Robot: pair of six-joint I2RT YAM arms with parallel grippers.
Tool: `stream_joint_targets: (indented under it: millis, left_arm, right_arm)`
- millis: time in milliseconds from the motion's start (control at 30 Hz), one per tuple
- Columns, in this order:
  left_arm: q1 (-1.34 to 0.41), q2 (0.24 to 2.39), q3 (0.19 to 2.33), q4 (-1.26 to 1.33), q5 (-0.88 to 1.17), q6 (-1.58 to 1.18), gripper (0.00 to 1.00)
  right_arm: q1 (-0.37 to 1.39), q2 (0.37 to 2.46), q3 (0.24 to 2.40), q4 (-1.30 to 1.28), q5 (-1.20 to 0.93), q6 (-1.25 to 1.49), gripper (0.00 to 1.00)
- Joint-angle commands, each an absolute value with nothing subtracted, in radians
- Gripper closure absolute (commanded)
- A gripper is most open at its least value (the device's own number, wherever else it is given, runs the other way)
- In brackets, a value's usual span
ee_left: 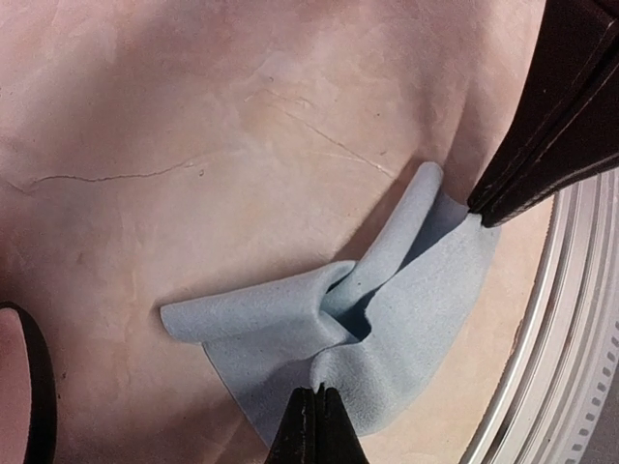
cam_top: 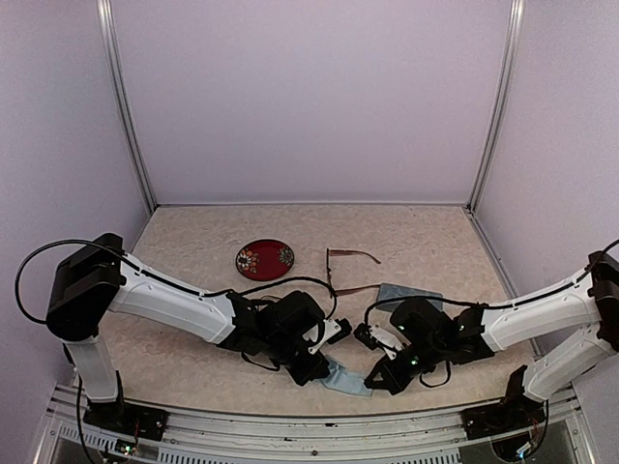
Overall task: Organize the sunglasses
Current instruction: Adjust the glasses cleaning cloth at the center of the board.
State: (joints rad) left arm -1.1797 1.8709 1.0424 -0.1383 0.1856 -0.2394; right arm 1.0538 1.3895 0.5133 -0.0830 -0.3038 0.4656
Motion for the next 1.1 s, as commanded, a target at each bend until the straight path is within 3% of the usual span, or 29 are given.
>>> stream_joint_targets:
  millis: [0,733,1067]
  left_arm:
    - [-1.175,1.822,1.039,-0.104,0.224,-0.251,1.00]
    - [-1.123,1.687,1.060,-0.080,0.331,-0.226,1.00]
    - [-1.178,1.638,1.110,-0.110,0.305,-0.221,1.00]
  right_arm:
    - [1.059,1.322,0.536,-0.129,-0.273,0.436,1.00]
    - [0.910,1.103,0.671,-0.378,-0.223,0.289,1.00]
    - [0.911,1.027,0.757,-0.485,-0.318,0.218,1.00]
